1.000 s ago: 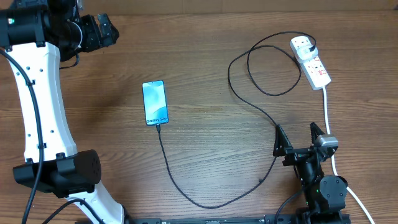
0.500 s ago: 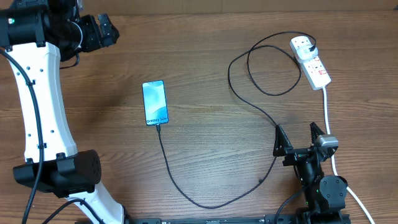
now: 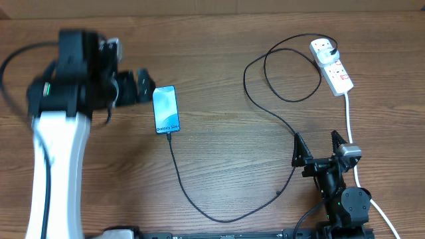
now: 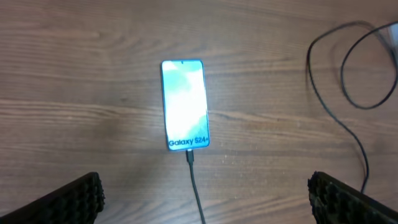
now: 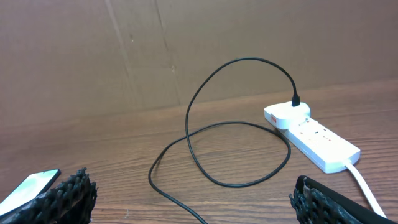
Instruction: Plug charger to phone and switch on socket
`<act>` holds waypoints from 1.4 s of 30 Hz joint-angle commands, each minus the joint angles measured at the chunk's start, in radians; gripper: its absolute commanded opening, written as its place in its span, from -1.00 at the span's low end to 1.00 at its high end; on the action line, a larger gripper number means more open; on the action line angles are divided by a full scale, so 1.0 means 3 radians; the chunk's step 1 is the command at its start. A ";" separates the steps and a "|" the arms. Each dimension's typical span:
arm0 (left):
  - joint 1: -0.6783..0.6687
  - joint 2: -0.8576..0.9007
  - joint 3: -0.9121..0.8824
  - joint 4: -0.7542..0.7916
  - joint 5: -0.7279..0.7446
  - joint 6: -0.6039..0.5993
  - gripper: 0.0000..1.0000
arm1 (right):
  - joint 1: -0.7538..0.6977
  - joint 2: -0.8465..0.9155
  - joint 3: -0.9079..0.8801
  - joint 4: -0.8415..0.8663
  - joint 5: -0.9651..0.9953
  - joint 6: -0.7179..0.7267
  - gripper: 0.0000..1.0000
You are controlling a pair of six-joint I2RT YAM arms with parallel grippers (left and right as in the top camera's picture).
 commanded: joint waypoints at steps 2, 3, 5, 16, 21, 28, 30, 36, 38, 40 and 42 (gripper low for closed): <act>0.0015 -0.0783 -0.0725 0.0364 -0.0165 0.0004 0.99 | 0.0028 -0.0039 -0.0034 0.0019 0.0046 0.0010 1.00; 0.0017 -0.0950 -0.0905 0.0477 -0.0169 0.0005 0.99 | 0.0028 -0.0039 -0.0034 0.0019 0.0046 0.0010 1.00; 0.0018 -0.1293 -0.1288 0.0651 -0.0170 0.0005 0.99 | 0.0028 -0.0039 -0.0034 0.0019 0.0046 0.0010 1.00; 0.0118 -0.3026 -0.3249 0.2206 -0.0033 0.0211 0.99 | 0.0028 -0.0039 -0.0034 0.0019 0.0046 0.0010 1.00; 0.0125 -0.3548 -0.3947 0.3195 0.0247 0.0632 0.99 | 0.0028 -0.0039 -0.0034 0.0019 0.0046 0.0010 1.00; 0.0123 -0.4019 -0.4604 0.3899 0.0245 0.1010 0.99 | 0.0028 -0.0039 -0.0034 0.0019 0.0046 0.0010 0.99; 0.0123 -0.4133 -0.4739 0.3937 0.0179 0.1020 0.99 | 0.0028 -0.0039 -0.0034 0.0019 0.0046 0.0010 1.00; 0.0125 -0.4449 -0.5051 0.3937 0.0066 0.1019 0.99 | 0.0028 -0.0039 -0.0034 0.0019 0.0046 0.0010 1.00; 0.0125 -0.4538 -0.5131 0.3937 0.0046 0.1017 0.99 | 0.0028 -0.0039 -0.0034 0.0019 0.0046 0.0010 1.00; 0.0123 -0.4618 -0.5178 0.3864 0.0045 0.1017 0.99 | 0.0028 -0.0039 -0.0034 0.0019 0.0046 0.0010 1.00; 0.0123 -0.4612 -0.5175 0.3780 0.0010 0.1017 0.99 | 0.0028 -0.0039 -0.0034 0.0019 0.0046 0.0010 1.00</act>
